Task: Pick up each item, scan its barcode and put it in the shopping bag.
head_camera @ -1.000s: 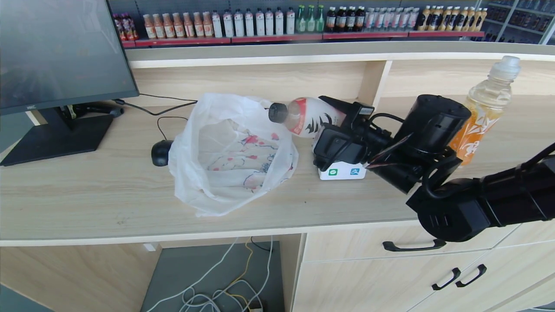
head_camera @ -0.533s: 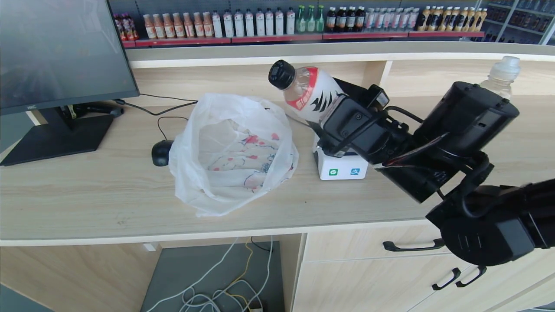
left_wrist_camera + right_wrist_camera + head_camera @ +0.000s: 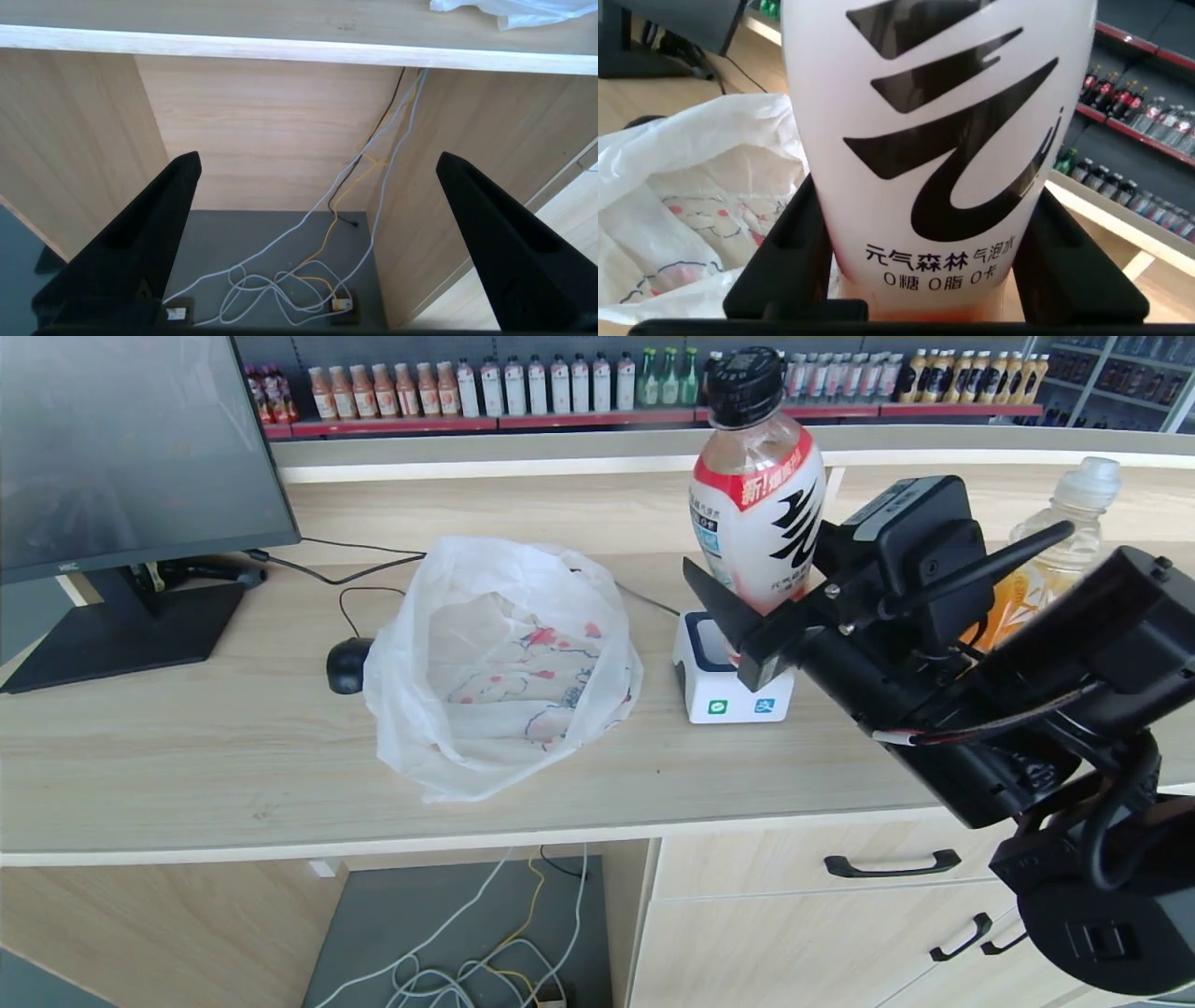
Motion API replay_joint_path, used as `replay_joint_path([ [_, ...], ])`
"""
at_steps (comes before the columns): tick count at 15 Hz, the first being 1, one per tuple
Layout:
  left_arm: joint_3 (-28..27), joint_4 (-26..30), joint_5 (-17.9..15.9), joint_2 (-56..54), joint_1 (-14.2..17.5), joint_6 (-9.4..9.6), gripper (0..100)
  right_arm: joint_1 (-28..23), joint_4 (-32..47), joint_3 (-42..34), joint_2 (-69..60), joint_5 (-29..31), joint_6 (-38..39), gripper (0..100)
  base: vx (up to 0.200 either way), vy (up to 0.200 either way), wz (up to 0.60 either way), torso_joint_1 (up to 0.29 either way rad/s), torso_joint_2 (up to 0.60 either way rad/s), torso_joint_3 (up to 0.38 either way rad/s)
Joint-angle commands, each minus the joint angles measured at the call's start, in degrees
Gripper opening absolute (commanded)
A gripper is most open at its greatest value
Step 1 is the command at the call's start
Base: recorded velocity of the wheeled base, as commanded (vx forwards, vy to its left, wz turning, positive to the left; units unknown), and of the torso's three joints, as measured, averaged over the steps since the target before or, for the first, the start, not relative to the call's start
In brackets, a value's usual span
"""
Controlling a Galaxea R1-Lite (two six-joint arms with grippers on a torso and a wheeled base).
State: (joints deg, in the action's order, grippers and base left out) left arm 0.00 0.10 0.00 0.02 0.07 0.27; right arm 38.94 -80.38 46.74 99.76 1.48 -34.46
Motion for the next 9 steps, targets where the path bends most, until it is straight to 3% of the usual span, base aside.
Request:
replay_joint_path([
  [1, 0.0, 0.0, 0.0, 0.0, 0.0, 0.00, 100, 0.0, -0.1, -1.8, -0.5, 0.0, 4.3, 0, 0.000, 0.000, 0.00, 0.000, 0.00, 0.000],
  [2, 0.0, 0.0, 0.0, 0.0, 0.0, 0.00, 100, 0.0, -0.1, -2.6, -0.6, 0.0, 6.5, 0, 0.000, 0.000, 0.00, 0.000, 0.00, 0.000],
  [4, 0.0, 0.0, 0.0, 0.0, 0.0, 0.00, 100, 0.3, -1.1, -3.8, -0.4, 0.1, 18.3, 0, 0.000, 0.000, 0.00, 0.000, 0.00, 0.000],
  [7, 0.0, 0.0, 0.0, 0.0, 0.0, 0.00, 100, -3.3, -8.0, -6.1, -0.8, 1.3, 21.5, 0, 0.000, 0.000, 0.00, 0.000, 0.00, 0.000],
  [9, 0.0, 0.0, 0.0, 0.0, -0.1, 0.08, 100, -3.1, -9.4, -7.0, -1.6, 6.6, 24.3, 0, 0.000, 0.000, 0.00, 0.000, 0.00, 0.000],
])
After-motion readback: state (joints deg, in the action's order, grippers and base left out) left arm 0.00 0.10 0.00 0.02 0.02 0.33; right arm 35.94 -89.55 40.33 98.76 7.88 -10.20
